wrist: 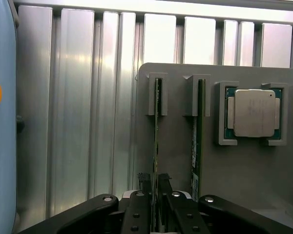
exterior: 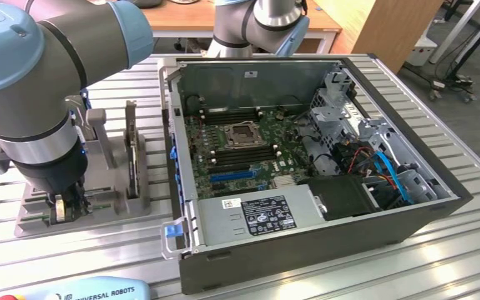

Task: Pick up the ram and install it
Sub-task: 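Pick up the ram and move it above insertion slot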

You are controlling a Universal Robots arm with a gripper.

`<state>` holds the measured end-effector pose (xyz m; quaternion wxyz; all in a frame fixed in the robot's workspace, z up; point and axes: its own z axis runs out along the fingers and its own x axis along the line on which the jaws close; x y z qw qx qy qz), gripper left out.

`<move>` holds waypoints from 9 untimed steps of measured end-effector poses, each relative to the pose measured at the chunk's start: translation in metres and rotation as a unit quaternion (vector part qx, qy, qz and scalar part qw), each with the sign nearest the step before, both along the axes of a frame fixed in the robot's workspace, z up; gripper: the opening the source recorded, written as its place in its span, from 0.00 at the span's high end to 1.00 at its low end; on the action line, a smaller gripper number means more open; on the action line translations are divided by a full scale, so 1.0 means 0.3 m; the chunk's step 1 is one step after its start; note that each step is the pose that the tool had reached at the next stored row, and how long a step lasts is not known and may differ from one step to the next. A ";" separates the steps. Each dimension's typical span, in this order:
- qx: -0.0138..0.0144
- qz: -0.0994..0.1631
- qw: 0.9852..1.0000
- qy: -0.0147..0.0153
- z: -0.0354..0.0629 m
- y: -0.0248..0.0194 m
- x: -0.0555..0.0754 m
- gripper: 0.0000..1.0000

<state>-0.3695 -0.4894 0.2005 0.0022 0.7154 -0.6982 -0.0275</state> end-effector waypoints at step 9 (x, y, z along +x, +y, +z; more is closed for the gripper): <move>0.000 0.000 1.000 0.000 0.000 0.000 0.000 0.87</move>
